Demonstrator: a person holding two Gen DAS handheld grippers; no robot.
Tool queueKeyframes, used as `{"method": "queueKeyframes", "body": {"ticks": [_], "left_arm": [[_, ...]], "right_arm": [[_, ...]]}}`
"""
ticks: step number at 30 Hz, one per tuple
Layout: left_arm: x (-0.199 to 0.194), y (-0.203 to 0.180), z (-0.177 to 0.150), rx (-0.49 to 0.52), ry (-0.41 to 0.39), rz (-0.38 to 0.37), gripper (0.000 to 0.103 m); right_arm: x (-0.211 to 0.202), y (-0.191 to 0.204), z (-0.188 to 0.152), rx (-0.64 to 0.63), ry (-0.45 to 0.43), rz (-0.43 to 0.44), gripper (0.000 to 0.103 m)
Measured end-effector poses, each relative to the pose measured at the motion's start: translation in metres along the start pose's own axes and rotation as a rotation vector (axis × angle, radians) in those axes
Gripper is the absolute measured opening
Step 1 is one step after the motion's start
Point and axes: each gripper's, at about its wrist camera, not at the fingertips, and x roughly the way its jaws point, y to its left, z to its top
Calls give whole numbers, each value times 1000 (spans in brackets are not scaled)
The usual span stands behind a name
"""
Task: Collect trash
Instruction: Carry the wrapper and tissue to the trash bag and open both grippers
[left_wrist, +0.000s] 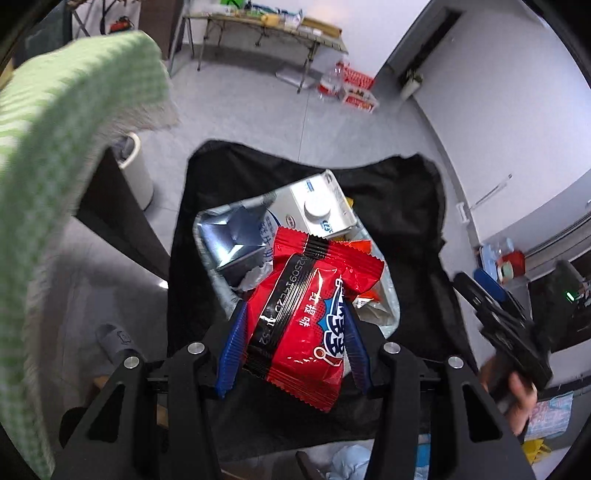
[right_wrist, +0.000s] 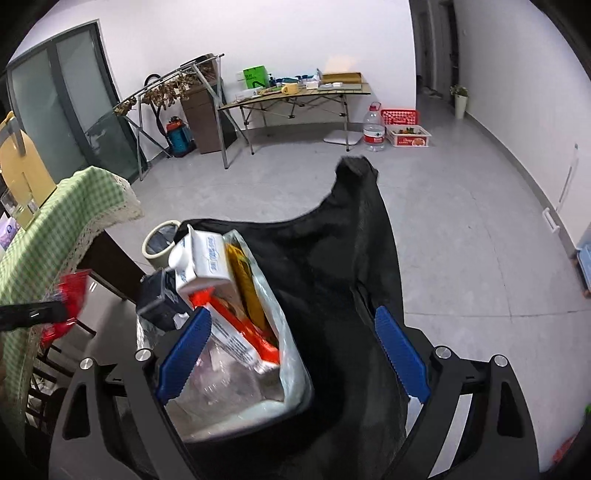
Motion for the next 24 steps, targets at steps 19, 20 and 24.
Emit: {"method": "queueKeyframes", "body": {"ticks": [19, 20, 24], "left_arm": [[75, 29, 16, -144, 108, 108, 79], [70, 28, 17, -135, 99, 105, 79], [49, 21, 10, -131, 61, 82, 79]], "right_arm": [[-15, -6, -5, 3, -158, 87, 87], [-14, -6, -5, 5, -157, 87, 87], [-13, -3, -5, -8, -146, 75, 87]]}}
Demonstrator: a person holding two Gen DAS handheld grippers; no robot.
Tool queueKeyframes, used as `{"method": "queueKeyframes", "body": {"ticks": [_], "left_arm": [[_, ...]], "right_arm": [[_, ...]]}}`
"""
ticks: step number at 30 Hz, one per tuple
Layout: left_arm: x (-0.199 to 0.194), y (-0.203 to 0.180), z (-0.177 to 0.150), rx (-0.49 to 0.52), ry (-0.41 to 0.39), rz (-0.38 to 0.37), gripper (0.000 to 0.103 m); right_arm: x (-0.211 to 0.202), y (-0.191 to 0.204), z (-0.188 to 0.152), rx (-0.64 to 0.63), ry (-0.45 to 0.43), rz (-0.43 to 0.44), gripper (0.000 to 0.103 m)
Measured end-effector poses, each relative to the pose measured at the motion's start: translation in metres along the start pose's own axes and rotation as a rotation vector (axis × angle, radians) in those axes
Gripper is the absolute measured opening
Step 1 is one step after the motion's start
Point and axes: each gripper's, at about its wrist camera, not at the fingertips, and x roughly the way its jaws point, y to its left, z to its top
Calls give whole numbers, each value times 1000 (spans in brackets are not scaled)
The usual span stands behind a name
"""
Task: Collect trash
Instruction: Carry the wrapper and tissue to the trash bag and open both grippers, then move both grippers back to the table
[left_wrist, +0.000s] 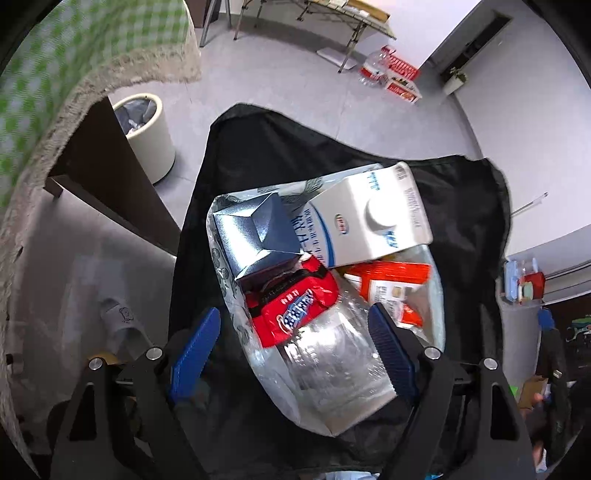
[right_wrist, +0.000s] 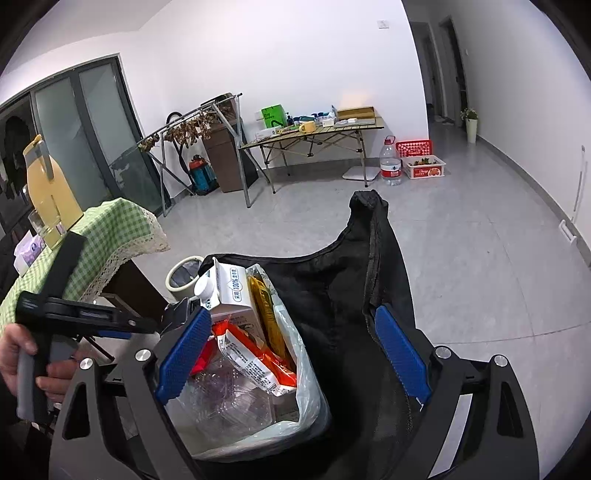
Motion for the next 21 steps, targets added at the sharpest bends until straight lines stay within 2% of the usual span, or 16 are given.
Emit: {"method": "queueKeyframes", "body": {"ticks": [5, 9, 12, 16, 21], "left_arm": [[-39, -1, -15, -1, -70, -14, 79], [-71, -3, -28, 27, -125, -11, 85], [-105, -1, -36, 48, -196, 9, 88], [-151, 14, -50, 34, -285, -16, 91], [-202, 40, -72, -17, -389, -62, 95]], "right_arm": [[3, 9, -1, -49, 6, -43, 87], [6, 16, -2, -91, 23, -75, 87], [7, 22, -2, -118, 36, -95, 87], [4, 41, 3, -136, 47, -61, 87], [-12, 82, 19, -209, -9, -18, 87]]}}
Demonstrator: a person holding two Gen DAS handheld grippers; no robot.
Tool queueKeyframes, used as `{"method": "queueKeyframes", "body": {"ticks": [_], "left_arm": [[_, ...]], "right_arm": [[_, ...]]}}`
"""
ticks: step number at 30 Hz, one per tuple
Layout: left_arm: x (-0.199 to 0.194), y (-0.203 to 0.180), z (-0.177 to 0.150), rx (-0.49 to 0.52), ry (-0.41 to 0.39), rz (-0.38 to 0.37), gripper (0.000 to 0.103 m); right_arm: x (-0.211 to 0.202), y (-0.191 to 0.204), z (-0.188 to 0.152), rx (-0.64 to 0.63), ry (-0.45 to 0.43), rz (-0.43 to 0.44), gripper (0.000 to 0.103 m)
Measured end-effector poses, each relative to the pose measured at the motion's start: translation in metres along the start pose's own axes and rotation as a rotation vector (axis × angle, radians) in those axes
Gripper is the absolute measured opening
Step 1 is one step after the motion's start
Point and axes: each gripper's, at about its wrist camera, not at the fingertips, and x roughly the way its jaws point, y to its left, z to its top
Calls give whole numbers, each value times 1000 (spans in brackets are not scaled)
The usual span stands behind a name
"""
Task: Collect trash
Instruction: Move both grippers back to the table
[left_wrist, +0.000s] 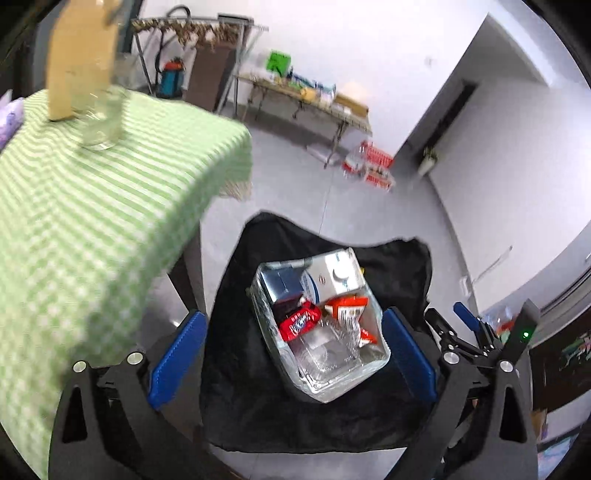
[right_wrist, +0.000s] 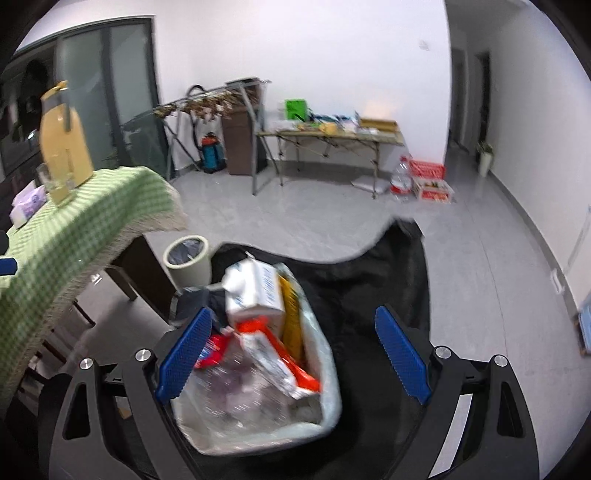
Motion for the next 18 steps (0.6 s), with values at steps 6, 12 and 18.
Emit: {"method": "queueKeyframes", "body": {"ticks": [6, 12, 18], "left_arm": [[-65, 19, -6, 26, -116, 22, 95], [-133, 51, -17, 10, -267, 119, 95], [-197, 98, -34, -79, -362, 212, 95]], "right_arm": [[-33, 56, 30, -96, -105, 55, 87], [-63, 106, 52, -193, -184, 95, 87], [-92, 164, 71, -258, -260, 187, 89]]}}
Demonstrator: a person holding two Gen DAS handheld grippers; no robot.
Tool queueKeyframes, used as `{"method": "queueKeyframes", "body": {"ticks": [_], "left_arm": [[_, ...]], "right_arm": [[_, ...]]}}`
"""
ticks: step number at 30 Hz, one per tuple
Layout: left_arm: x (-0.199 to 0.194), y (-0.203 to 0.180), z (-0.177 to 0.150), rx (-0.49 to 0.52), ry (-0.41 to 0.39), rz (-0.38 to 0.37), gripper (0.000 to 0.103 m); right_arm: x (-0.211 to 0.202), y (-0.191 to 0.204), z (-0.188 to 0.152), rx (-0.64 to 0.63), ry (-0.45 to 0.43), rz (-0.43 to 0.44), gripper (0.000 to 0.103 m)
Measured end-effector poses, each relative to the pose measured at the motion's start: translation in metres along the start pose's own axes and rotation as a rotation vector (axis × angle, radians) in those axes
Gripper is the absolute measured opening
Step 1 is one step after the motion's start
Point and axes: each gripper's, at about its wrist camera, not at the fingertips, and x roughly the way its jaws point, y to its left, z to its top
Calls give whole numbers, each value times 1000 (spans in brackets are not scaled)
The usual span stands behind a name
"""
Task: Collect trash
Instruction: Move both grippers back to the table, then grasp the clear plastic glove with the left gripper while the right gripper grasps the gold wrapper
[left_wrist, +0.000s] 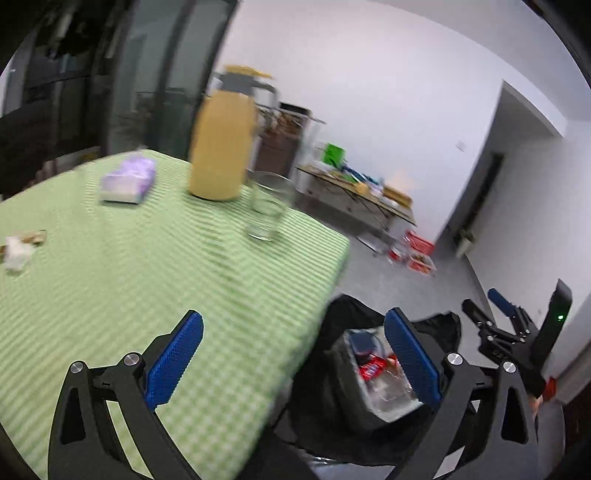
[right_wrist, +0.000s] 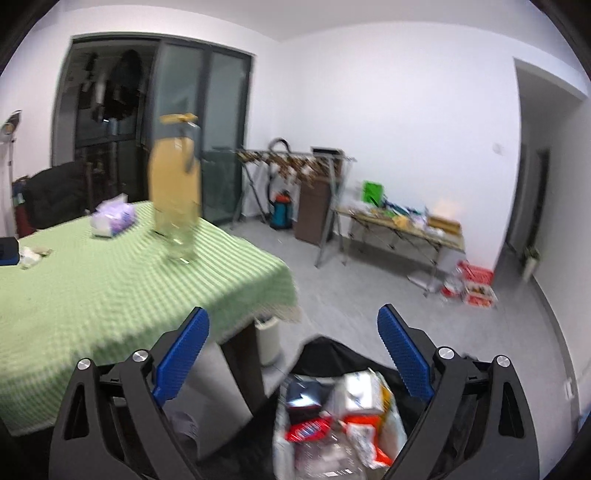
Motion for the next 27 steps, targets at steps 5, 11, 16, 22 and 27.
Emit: {"method": "queueKeyframes", "body": {"ticks": [5, 11, 16, 22, 27], "left_arm": [[-32, 44, 2, -61, -44, 84, 95], [-44, 120, 11, -110, -24, 189, 95], [-27, 219, 32, -260, 40, 356, 95], [7, 307, 53, -358, 87, 460, 73], [38, 356, 65, -437, 141, 523, 64]], "right_arm": [[-1, 46, 17, -55, -25, 69, 89], [12, 95, 18, -130, -4, 133, 89], [29, 127, 16, -173, 18, 187, 89], [42, 162, 11, -241, 22, 213, 89], [57, 180, 13, -268, 49, 232, 89]]}}
